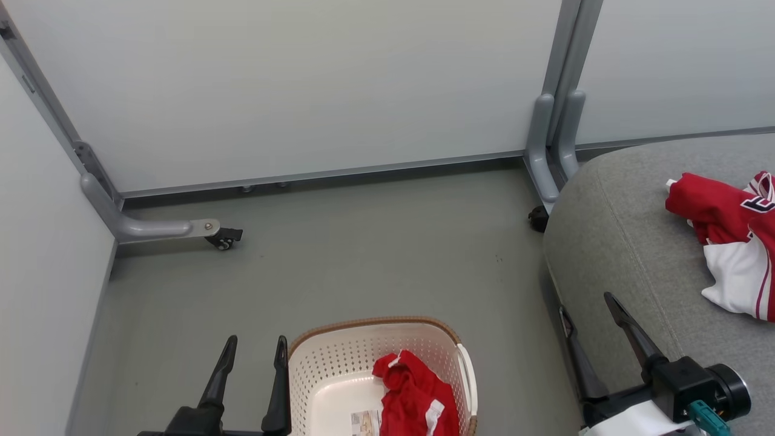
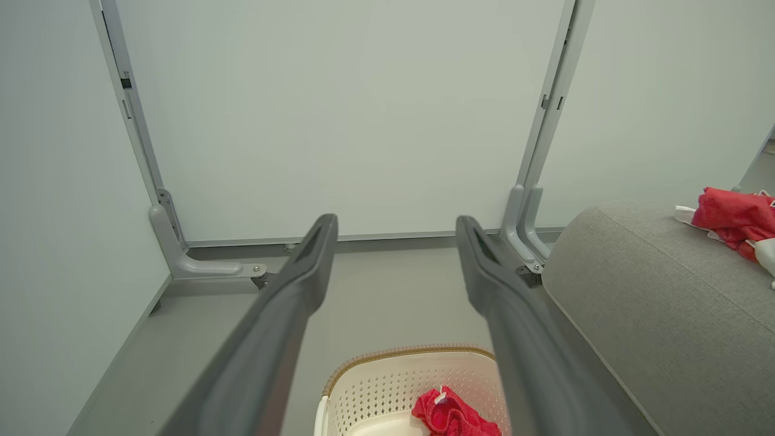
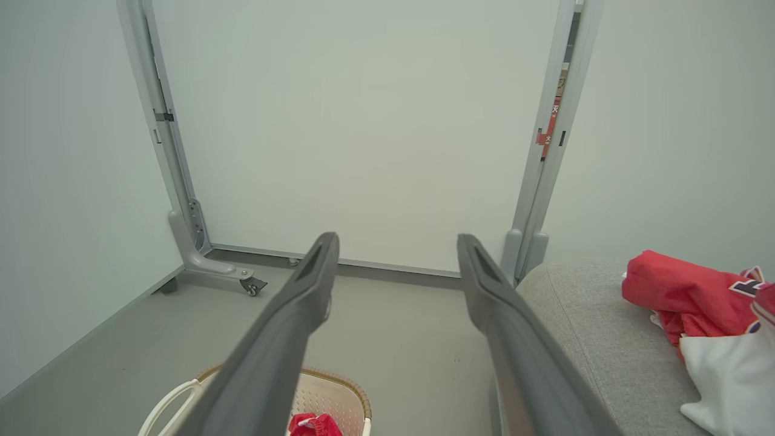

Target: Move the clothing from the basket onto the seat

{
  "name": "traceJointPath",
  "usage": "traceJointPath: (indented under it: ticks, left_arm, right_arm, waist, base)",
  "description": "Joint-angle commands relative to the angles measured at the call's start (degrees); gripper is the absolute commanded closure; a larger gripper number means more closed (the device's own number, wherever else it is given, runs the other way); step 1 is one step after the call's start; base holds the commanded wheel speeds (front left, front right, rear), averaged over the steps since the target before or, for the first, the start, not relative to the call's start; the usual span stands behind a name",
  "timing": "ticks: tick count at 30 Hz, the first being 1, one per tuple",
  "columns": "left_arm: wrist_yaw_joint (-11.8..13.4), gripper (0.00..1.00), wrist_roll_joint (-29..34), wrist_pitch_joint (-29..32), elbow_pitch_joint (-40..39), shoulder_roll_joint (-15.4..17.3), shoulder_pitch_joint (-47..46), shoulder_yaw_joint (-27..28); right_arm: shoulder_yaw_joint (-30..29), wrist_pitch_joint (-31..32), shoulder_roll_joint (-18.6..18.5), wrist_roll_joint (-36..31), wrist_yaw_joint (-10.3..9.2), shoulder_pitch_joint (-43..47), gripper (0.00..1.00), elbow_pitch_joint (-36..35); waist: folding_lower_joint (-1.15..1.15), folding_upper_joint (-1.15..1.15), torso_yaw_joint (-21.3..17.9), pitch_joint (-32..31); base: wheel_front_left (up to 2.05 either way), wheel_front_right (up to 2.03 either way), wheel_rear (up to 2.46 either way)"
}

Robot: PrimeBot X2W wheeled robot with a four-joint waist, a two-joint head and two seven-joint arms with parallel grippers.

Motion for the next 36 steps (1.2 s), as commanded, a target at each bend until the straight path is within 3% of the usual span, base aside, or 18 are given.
traceJointPath:
  ticks: [1, 8, 21, 29, 36]
  left_arm:
    - [-0.1, 0.00, -0.2, 0.0, 0.2, 0.2, -0.8, -0.1]
    - [-0.6, 0.00, 0.0, 0.0, 1.2, 0.2, -3.0, -1.0]
    - [-5.0, 0.00, 4.5, 0.0, 8.2, 0.2, -20.0, -2.5]
    - [-6.5, 0.00, 5.2, 0.0, 22.5, 1.4, -32.6, -6.3]
    - [-6.8, 0.00, 3.2, 0.6, 38.7, 1.4, -44.3, -12.9]
  right_arm:
    - [-0.3, 0.0, -0.1, 0.0, -0.07, -0.5, 0.00, -0.2]
    - [-1.4, 0.0, -0.2, -0.6, -0.06, -3.0, 0.00, -1.6]
    - [-6.3, 0.0, -1.0, -0.2, -0.06, -18.3, 0.00, -6.1]
    - [-6.1, 0.0, -0.6, 0.5, -0.06, -25.3, 0.00, -8.3]
    - [-4.0, 0.0, -0.2, 0.5, -0.06, -29.5, 0.00, -9.7]
  waist:
    - [0.00, 0.00, -0.3, 0.9]
    - [0.00, 0.00, -1.7, 6.6]
    - [0.00, 0.00, -5.7, 30.5]
    - [0.00, 0.00, -7.8, 41.7]
    - [0.00, 0.00, -10.2, 48.4]
  base:
    - [0.00, 0.00, 0.00]
    - [0.00, 0.00, 0.00]
    - [0.00, 0.00, 0.00]
    - [0.00, 0.00, 0.00]
    - [0.00, 0.00, 0.00]
